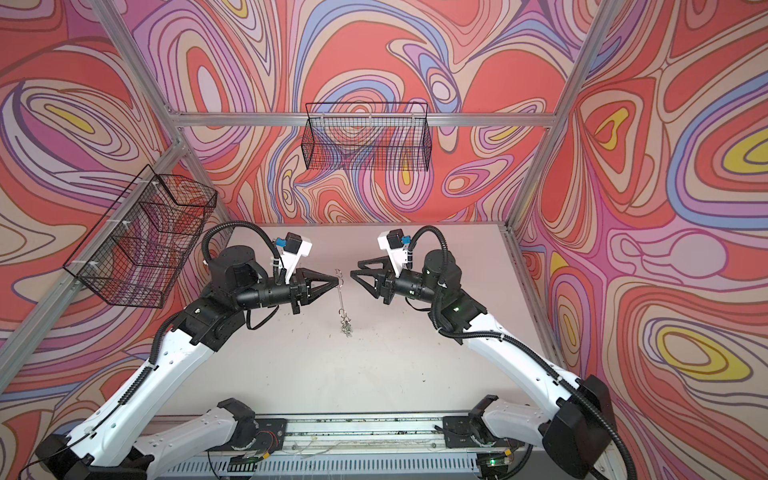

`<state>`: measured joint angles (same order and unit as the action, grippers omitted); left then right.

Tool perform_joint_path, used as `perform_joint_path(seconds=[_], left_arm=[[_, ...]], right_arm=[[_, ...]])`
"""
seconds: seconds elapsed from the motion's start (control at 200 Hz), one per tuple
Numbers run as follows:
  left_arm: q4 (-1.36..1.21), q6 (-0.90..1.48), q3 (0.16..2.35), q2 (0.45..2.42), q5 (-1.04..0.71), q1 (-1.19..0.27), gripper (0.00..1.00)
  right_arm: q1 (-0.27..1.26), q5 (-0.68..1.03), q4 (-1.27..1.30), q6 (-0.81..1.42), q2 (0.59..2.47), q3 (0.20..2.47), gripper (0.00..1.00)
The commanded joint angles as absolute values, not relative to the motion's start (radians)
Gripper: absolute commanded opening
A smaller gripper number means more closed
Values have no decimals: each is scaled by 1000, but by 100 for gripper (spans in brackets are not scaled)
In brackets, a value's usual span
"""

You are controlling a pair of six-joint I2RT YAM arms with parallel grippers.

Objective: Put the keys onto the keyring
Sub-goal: 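Swing the right gripper across toward the green-headed key on the table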

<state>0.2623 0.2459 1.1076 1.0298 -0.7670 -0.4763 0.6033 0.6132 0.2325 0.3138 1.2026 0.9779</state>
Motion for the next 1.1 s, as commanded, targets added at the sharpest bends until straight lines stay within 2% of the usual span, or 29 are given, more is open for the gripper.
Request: perform_joint_path(seconds=[0.0, 0.18, 0.26, 0.336, 0.571, 0.876, 1.097], left_arm=[[302, 206, 1144, 1001, -734, -472, 0], [385, 164, 1144, 959, -626, -472, 0], [422, 149, 1137, 923, -552, -471, 0], [453, 138, 1131, 885, -472, -472, 0], [554, 114, 1131, 786, -227, -471, 0], [586, 72, 1108, 692, -192, -471, 0], [593, 71, 1101, 657, -200, -470, 0]], right_arm=[[602, 545, 252, 302, 1219, 972, 44], [601, 446, 244, 330, 1371, 1007, 42], [601, 429, 267, 349, 1485, 1038, 37], [601, 427, 290, 364, 1580, 1074, 32], [613, 472, 345, 491, 1950, 1271, 29], [717, 416, 248, 596, 2370, 1661, 25], [763, 398, 185, 615, 2523, 1861, 26]])
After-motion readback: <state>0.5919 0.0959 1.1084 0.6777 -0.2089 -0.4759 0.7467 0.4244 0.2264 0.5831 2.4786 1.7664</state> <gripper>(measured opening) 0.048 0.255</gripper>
